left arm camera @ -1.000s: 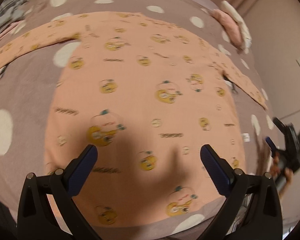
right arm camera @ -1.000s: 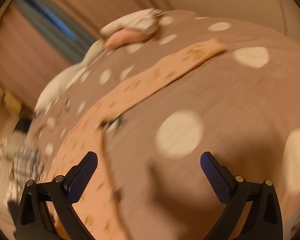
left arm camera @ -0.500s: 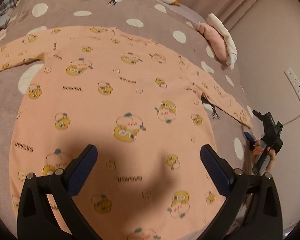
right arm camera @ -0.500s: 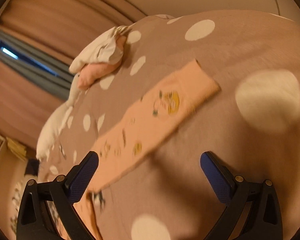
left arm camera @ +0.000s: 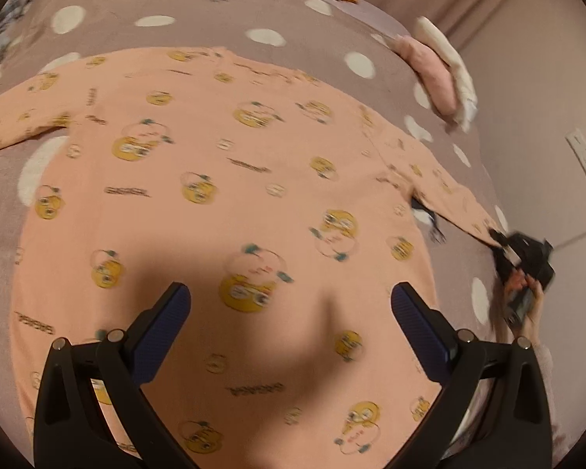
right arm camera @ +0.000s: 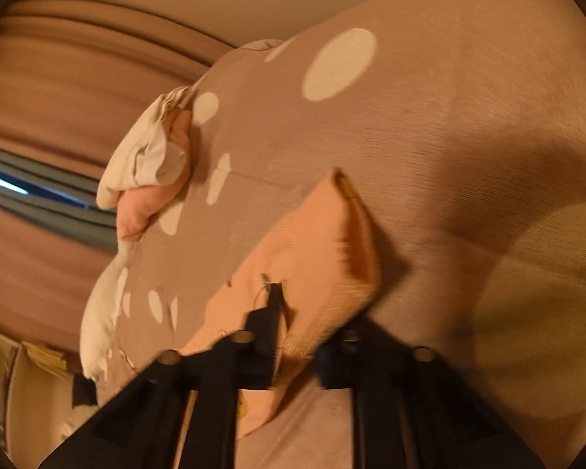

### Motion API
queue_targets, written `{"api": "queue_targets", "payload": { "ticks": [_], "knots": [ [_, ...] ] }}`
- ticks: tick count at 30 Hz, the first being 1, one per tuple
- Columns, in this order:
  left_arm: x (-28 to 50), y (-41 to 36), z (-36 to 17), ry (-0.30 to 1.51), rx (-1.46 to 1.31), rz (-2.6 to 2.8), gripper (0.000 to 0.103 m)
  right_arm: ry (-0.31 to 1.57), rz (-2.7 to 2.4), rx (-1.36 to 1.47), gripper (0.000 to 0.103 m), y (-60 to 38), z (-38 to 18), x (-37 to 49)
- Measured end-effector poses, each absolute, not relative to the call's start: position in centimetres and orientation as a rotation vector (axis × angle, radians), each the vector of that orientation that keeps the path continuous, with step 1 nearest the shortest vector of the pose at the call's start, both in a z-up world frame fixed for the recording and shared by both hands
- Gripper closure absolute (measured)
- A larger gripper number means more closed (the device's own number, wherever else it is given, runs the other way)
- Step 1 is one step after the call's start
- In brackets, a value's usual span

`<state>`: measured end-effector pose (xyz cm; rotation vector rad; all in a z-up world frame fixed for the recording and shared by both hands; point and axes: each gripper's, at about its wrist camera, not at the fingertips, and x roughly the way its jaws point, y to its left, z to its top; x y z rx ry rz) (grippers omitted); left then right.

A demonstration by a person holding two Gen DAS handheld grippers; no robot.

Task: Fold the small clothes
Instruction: 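Lift the sleeve with the right tool and fold it across the shirt body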

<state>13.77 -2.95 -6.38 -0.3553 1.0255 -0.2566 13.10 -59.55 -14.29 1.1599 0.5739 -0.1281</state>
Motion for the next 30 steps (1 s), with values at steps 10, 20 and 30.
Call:
{"api": "queue_targets", "payload": {
  "ticks": [10,20,30],
  "knots": [
    [13.3,1.4,-6.6,1.027,-0.318,-0.164,0.0,0.646,-0.063,0.869,0.093,-53.3,-5.5,15.2],
    [11.2,8.1,-5.6,0.972,-0.362,-0.117,0.0,0.62,0.115,0.474,0.093,-34.8,7.3,21.1],
    [10.2,13.1,-5.6,0.934,-0.405,-0.059,0.0,0.684,0.288,-0.03,0.093,-11.2,3.2,23.0]
  ]
}}
